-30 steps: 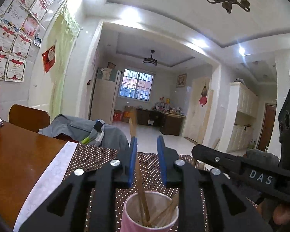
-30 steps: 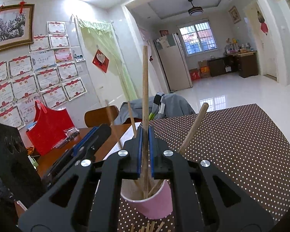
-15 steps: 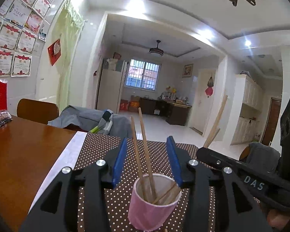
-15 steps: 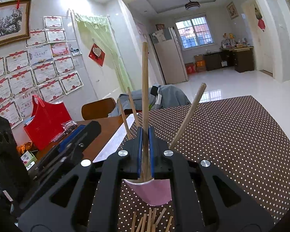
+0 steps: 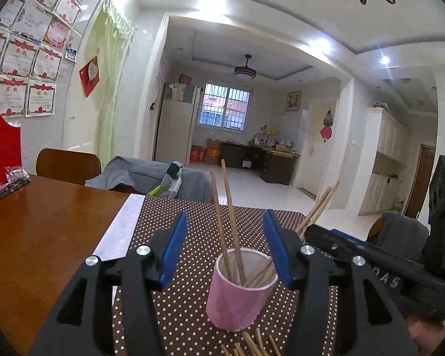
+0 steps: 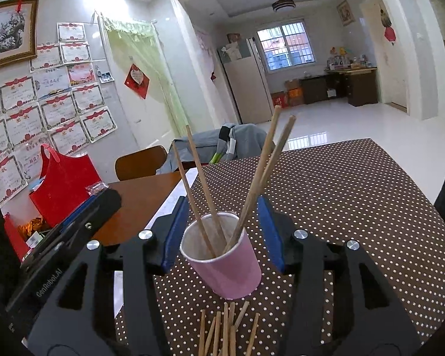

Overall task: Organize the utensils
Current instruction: 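Move the left tool back down to the stick pile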

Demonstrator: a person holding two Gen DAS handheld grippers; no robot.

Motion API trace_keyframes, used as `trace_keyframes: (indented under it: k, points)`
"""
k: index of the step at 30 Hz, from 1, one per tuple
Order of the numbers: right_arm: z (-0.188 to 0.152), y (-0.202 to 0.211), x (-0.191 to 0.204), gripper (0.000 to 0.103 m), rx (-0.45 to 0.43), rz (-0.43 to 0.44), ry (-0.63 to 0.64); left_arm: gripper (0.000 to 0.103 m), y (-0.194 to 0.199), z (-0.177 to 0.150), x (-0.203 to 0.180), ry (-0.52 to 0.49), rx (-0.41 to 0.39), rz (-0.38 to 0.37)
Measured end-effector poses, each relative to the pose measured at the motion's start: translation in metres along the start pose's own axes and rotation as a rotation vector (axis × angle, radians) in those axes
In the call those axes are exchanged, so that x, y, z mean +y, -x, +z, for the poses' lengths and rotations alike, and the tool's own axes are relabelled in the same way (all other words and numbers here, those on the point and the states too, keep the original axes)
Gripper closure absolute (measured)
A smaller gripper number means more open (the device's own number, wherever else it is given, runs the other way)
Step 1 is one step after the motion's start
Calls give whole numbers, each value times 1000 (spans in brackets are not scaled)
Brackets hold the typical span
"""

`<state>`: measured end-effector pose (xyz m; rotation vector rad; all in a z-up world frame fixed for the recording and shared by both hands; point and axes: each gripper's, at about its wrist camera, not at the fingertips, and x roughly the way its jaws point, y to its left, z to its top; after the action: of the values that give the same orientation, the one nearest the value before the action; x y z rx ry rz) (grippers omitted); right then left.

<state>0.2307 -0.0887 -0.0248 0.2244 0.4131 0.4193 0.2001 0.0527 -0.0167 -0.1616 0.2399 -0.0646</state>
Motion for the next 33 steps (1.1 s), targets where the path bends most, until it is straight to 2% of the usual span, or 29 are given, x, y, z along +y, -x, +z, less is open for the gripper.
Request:
trace_keyframes:
  k: [3,10,17,25,29,33]
  points:
    - [-4,13,-3,53,3,-8,6,50,6,-2,-1,-6,43,-4]
    - [-23,35,-13,51,52,-27,21,48,6,-26,-10,-77,225,-3]
    - [-56,41,-30,48,192,-48,42,48,6,-62,-18,-108,460,-24]
    - [-97,39,-53,48,347,-63,32,48,-6,-112,-31,-125,715,-104]
    - [-110,42,-60,48,385,-55,17,48,-4,-129,-43,-168,753,-131]
    - [-114,42,-65,47,401,-47,5,48,-10,-139,-47,-166,805,-152]
